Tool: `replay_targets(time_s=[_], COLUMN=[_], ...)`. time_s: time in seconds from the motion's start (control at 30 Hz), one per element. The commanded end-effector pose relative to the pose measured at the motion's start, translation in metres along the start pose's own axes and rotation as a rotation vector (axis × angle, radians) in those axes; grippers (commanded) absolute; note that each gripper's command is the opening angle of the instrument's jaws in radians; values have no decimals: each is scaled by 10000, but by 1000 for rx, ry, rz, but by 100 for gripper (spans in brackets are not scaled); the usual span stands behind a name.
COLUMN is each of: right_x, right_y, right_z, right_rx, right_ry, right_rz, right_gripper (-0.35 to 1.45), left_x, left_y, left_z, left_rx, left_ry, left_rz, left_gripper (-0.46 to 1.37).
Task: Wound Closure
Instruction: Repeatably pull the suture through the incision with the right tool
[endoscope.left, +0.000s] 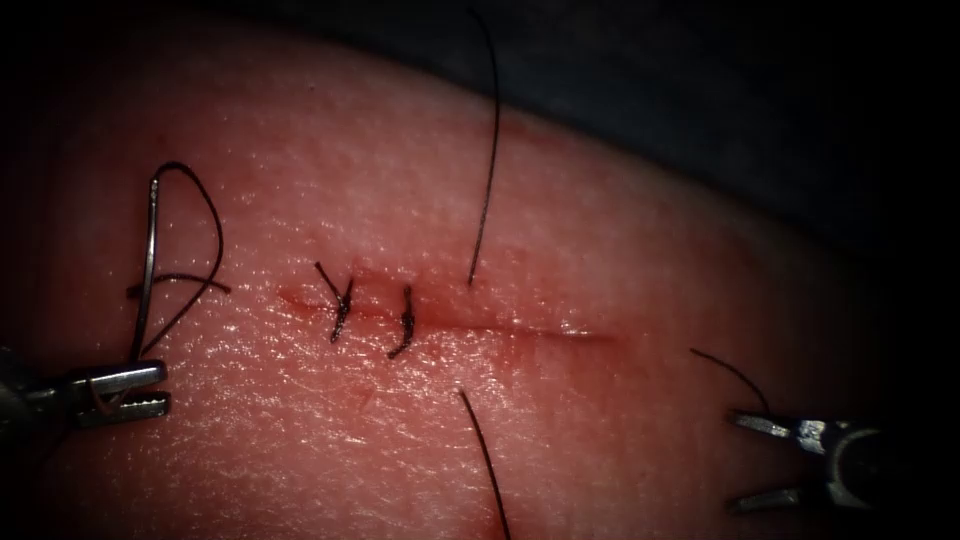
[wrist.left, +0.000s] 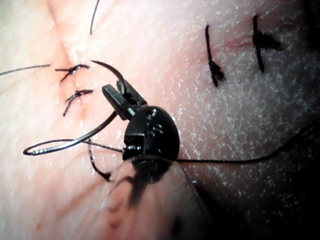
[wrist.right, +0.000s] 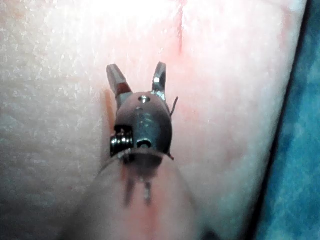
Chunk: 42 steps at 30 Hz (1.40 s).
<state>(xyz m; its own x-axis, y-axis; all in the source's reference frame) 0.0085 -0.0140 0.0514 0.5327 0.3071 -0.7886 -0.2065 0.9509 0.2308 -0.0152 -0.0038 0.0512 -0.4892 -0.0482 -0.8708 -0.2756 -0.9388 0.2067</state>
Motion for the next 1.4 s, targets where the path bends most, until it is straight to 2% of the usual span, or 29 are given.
replay_targets(time_s=[0.03, 0.27, 0.5, 0.53, 0.9, 1.03, 1.13, 1.17, 1.2, 1.23, 1.4], right_x=[1, 6, 12, 14, 27, 30, 32, 32, 32, 32, 33], right_y=[2, 5, -5, -8, -24, -27, -28, -28, -29, -29, -32], right_z=[6, 56, 100, 111, 171, 182, 187, 187, 186, 185, 180], right_rx=[3, 31, 62, 62, 84, 95, 110, 115, 124, 141, 150], right_ry=[2, 32, 62, 67, 96, 98, 106, 109, 110, 108, 89], right_rz=[-6, -12, -27, -32, -60, -68, -77, -79, -83, -90, -122], right_gripper=[92, 87, 79, 78, 73, 71, 54, 37, -16, -35, -35], left_x=[0, 0, 0, 0, 0, 0, 0, 0, 0, 0, 0], left_y=[0, 0, 0, 0, 0, 0, 0, 0, 0, 0, 0], left_z=[0, 2, 1, 1, 0, 0, -1, -1, -1, -2, -2], left_rx=[-5, -6, -6, -6, -7, -7, -8, -8, -8, -8, -8], left_ry=[0, 2, 2, 3, 3, 3, 4, 4, 4, 4, 4], left_rz=[2, 2, 2, 2, 2, 2, 2, 2, 2, 2, 2], left_gripper=[-35, -35, -35, -35, -35, -35, -35, -35, -35, -35, -35])
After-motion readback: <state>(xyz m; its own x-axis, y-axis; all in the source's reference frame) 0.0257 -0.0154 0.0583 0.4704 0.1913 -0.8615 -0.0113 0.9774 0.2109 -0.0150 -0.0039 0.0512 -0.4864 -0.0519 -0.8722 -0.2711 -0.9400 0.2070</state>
